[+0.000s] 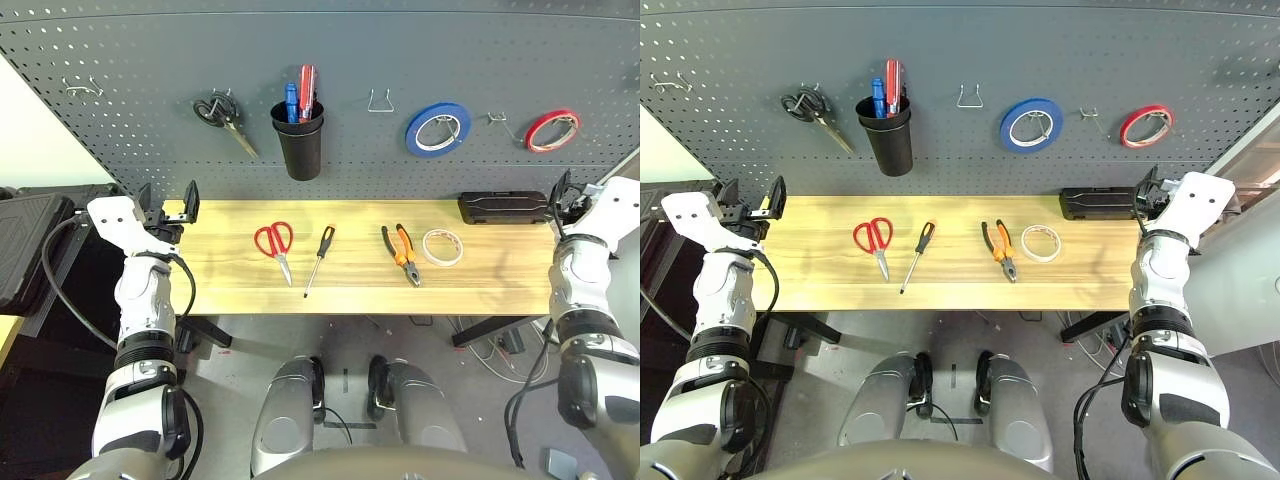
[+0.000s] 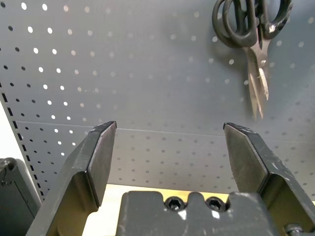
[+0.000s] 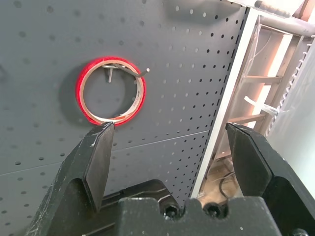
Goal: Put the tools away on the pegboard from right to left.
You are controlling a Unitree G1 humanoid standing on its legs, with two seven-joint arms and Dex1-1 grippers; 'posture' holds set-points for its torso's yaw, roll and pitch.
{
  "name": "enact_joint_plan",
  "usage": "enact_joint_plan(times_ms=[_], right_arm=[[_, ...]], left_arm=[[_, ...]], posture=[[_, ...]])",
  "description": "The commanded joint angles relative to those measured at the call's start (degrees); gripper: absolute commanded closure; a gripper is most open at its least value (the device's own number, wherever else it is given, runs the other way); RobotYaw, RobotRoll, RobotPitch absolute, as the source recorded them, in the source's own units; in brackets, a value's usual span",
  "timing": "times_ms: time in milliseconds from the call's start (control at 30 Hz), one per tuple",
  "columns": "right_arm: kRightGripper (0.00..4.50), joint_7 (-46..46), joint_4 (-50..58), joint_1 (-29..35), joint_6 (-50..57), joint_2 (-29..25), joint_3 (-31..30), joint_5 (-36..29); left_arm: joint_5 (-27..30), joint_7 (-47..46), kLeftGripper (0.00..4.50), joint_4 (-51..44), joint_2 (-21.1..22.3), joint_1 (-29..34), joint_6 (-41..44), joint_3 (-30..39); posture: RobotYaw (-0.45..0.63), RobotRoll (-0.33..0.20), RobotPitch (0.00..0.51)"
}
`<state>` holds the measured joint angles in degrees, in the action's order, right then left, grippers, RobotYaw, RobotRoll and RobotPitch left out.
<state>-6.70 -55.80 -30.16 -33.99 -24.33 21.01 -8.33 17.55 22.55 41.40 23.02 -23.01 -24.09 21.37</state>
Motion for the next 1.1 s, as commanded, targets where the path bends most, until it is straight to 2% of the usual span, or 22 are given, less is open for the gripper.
enact_joint_plan(times_ms=[33, 367, 500, 667, 800, 933, 1100], right_arm=[[0.00, 0.5, 0.6, 0.5, -0.3, 0.1, 0.4, -0.4], [0.00, 4.8, 0.9, -0.6, 6.5, -0.9, -1.3, 0.1], [0.00, 9.5, 2.4, -0.2, 13.0, -2.4, -2.7, 0.0], [0.00, 19.3, 4.1, -0.4, 24.2, -5.2, -5.4, -0.4], [0.00, 24.8, 5.9, -0.2, 27.7, -7.1, -7.0, 0.6], [0.00, 34.3, 7.5, -0.4, 32.8, -9.6, -11.6, 2.3], [0.00, 44.9, 4.2, -3.1, 35.2, -12.0, -18.2, 6.5]], left_arm=[[-0.4, 0.0, 0.05, 0.6, 0.4, 0.0, -0.1, 0.1], [-0.2, 1.4, 0.05, -4.6, -0.7, 3.5, 2.4, -1.4], [-0.1, 6.4, 0.05, -14.7, -1.0, 8.2, 8.9, -6.6], [0.4, 14.7, 0.05, -28.6, 1.6, 15.1, 22.0, -15.2], [-1.0, 18.2, 0.05, -33.3, 3.3, 14.5, 27.3, -19.7], [-0.6, 22.5, 0.05, -37.6, 4.4, 13.8, 31.6, -24.0], [-3.8, 24.6, 0.05, -36.8, 4.1, 12.1, 30.3, -27.8]], posture=[[0.13, 0.000, 0.148], [0.12, 0.000, 0.146], [0.12, 0.000, 0.142], [0.11, 0.000, 0.139], [0.07, 0.000, 0.162], [0.05, 0.000, 0.171], [0.04, 0.000, 0.175]])
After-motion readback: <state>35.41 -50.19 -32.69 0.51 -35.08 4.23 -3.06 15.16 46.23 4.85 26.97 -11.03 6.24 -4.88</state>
